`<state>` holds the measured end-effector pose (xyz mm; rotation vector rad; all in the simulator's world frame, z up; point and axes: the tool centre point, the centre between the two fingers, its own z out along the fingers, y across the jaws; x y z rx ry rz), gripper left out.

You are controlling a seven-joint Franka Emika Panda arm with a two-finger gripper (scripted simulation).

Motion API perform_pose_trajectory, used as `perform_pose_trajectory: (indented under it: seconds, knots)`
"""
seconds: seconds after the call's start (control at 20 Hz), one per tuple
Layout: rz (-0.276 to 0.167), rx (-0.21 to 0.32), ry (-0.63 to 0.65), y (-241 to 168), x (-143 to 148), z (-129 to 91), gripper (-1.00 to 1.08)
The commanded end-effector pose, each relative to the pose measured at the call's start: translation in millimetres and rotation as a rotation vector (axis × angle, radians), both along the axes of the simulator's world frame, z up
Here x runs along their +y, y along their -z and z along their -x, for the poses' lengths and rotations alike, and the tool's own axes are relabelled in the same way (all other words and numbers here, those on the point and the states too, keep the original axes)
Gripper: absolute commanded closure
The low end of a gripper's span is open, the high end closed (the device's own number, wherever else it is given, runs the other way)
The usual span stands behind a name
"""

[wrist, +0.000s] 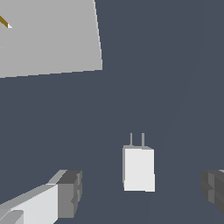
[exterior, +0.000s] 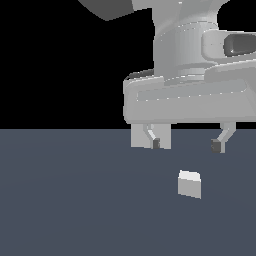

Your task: Plug the charger into the wall socket.

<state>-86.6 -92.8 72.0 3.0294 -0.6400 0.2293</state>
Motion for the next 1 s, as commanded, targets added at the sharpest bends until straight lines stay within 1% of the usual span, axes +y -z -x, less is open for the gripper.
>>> perform_pose_trajectory:
  seconds: [0.0,0.3,0.75,0.95]
  knots:
    - [0.001,-0.009,0.023,5.1,-3.6,4.7,-0.92]
    - [0.002,-0.018,0.048,11.2,-7.4,9.9,-0.92]
    - [0.001,-0.016,0.041,10.6,-6.0,8.3,-0.92]
    - [0.001,-0.016,0.041,16.7,-6.0,8.5,-0.92]
